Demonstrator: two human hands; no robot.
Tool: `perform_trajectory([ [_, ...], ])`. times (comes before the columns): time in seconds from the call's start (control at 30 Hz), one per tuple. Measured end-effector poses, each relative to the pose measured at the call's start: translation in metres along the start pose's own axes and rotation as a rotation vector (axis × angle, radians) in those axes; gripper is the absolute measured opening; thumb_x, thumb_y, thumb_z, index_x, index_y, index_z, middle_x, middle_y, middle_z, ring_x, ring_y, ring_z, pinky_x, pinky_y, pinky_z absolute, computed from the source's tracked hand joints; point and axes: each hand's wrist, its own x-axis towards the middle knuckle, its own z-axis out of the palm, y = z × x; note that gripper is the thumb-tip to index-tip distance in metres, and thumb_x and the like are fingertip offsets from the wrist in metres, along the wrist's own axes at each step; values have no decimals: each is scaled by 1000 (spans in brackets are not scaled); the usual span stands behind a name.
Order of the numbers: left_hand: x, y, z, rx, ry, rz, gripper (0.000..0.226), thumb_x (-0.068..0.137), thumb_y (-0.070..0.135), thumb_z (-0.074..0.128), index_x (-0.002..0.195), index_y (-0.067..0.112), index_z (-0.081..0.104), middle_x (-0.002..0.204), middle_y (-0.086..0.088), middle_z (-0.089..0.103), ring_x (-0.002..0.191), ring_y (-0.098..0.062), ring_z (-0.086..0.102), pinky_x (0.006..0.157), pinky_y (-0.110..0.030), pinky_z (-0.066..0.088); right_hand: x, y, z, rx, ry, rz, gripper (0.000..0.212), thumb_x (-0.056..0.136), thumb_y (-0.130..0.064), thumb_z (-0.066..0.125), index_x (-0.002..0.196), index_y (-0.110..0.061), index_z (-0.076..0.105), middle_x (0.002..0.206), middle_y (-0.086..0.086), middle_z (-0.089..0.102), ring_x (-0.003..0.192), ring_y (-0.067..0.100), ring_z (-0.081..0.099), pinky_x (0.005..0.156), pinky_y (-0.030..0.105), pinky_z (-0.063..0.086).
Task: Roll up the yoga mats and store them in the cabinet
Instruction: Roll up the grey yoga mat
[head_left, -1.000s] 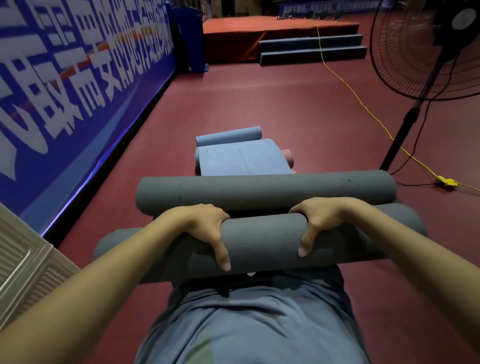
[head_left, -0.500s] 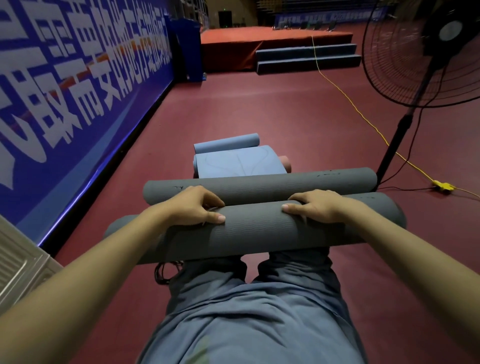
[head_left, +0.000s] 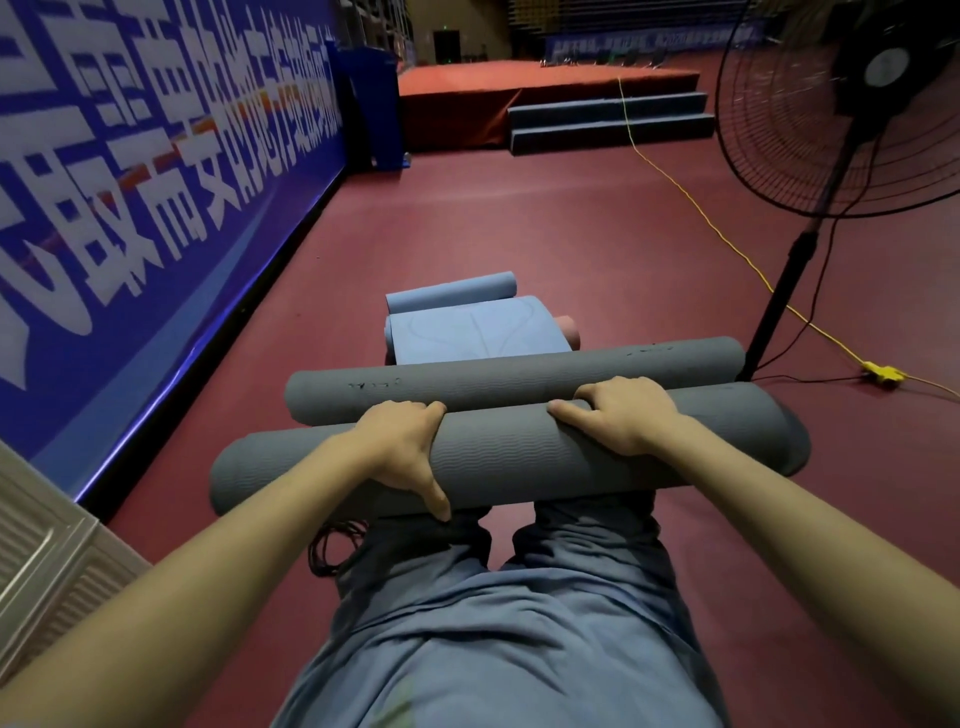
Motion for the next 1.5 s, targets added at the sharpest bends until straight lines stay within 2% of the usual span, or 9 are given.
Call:
perform_trajectory([
  [0.17, -8, 1, -10, -14, -15, 37, 106, 28, 90, 76, 115, 33, 55, 101, 14, 66, 88, -15, 62, 82, -38, 55, 6, 1, -14, 115, -254, 81, 79, 83, -88, 21, 88, -27, 71, 95, 2, 68, 93, 27, 61, 77, 39, 45],
  [0.5, -22, 3, -14, -252, -371, 2, 85, 33, 70, 92, 109, 42, 66, 103, 25, 69, 97, -3, 66, 93, -32, 56, -5, -2, -23, 323, -619, 157, 84, 88, -84, 36, 137, -21, 61, 148, 9, 52, 121, 26, 51, 105, 39, 35],
  [0.7, -14, -12, -3, -454, -299, 13, 88, 40, 61, 95, 120, 39, 66, 112, 21, 69, 102, -6, 66, 96, -36, 56, -1, -8, -14, 271, -356, 104, 80, 80, -90, 31, 116, -31, 71, 132, 0, 65, 113, 23, 58, 96, 43, 45],
  [0.8, -10, -21, -5, -522, -233, 43, 105, 42, 60, 95, 138, 36, 58, 126, 19, 63, 112, -6, 62, 101, -36, 53, 7, -8, -14, 228, -253, 80, 65, 92, -75, 38, 126, -27, 65, 137, 2, 61, 122, 25, 56, 100, 45, 44],
  [0.93, -11, -32, -7, -576, -79, 62, 105, 49, 63, 92, 143, 34, 56, 137, 21, 58, 123, -3, 56, 107, -32, 46, 7, -13, -10, 145, -176, 107, 54, 101, -63, 29, 104, -26, 69, 115, 4, 70, 106, 27, 61, 84, 41, 41],
  [1.1, -8, -45, 6, -732, 179, 17, 73, 61, 62, 88, 126, 36, 69, 123, 12, 70, 116, -1, 63, 110, -38, 48, -12, -31, 10, -17, 115, 58, 51, 106, -46, 19, 107, -25, 66, 112, 3, 71, 106, 30, 62, 91, 44, 39],
  [1.2, -11, -33, -2, -597, 176, 57, 51, 84, 46, 80, 131, 32, 68, 127, 14, 69, 112, -1, 63, 107, -35, 48, -14, -34, 18, -43, 240, 87, 51, 105, -46, 21, 93, -25, 67, 96, 1, 72, 94, 28, 63, 85, 42, 37],
  [1.37, -19, -22, -11, -480, 3, 39, 111, 61, 85, 72, 152, 26, 48, 142, 9, 60, 119, -10, 60, 105, -38, 49, -8, -32, 15, -27, 274, 43, 54, 105, -46, 27, 77, -22, 66, 78, 1, 69, 78, 27, 62, 71, 38, 32],
  [1.5, -13, -8, -11, -169, -60, -16, 141, 43, 88, 79, 158, 22, 31, 148, 3, 53, 127, -23, 55, 107, -44, 47, 3, -32, 8, 61, 192, 60, 58, 105, -48, 25, 72, -20, 63, 68, 0, 59, 67, 26, 55, 63, 37, 32],
])
